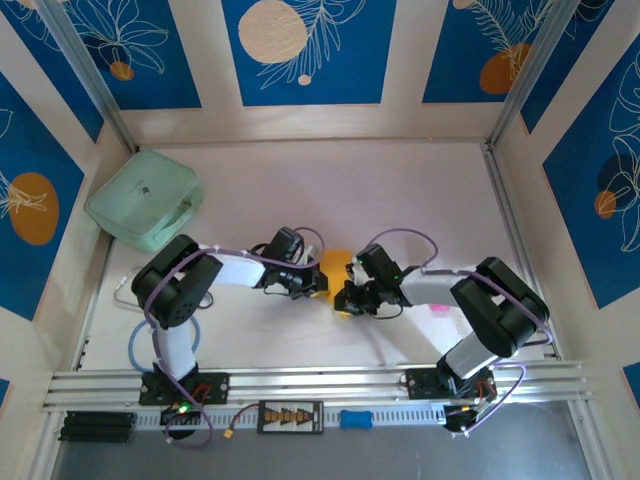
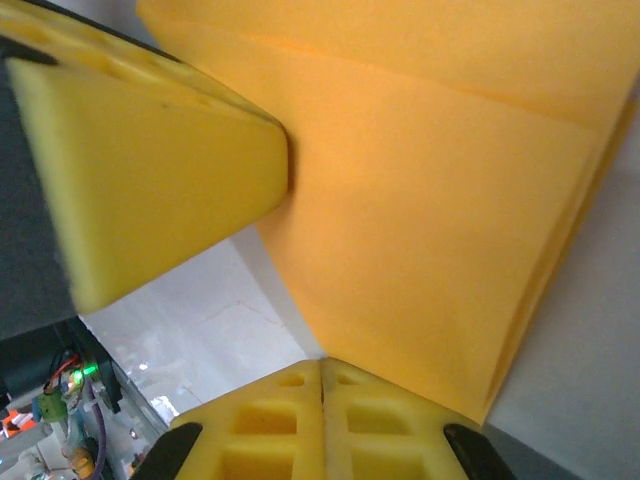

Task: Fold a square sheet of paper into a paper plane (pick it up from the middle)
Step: Third fold the triangle at the center of the table.

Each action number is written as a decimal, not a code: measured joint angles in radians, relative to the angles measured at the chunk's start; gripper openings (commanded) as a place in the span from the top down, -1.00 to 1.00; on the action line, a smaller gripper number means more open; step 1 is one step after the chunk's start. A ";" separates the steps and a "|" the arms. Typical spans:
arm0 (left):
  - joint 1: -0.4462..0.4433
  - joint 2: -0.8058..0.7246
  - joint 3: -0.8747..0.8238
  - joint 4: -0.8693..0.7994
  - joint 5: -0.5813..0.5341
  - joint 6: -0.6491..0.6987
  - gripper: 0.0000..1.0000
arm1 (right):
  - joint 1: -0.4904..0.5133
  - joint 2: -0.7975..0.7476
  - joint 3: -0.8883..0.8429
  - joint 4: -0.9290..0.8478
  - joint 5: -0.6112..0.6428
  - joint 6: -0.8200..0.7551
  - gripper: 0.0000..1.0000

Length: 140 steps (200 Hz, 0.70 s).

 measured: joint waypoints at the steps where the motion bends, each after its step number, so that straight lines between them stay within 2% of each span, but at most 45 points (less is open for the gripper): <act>1: 0.000 0.000 0.000 0.000 0.000 0.000 1.00 | 0.000 -0.002 -0.003 0.004 0.000 0.000 0.91; 42: -0.004 0.002 0.000 0.003 0.005 0.000 1.00 | -0.008 -0.045 -0.063 0.053 -0.012 0.026 0.85; 95: -0.004 0.002 0.000 0.003 0.004 0.000 1.00 | -0.021 -0.148 -0.082 -0.047 -0.019 0.034 0.87; 140: -0.004 0.002 0.001 0.003 0.004 0.000 1.00 | -0.021 -0.070 0.026 -0.034 -0.026 0.032 0.88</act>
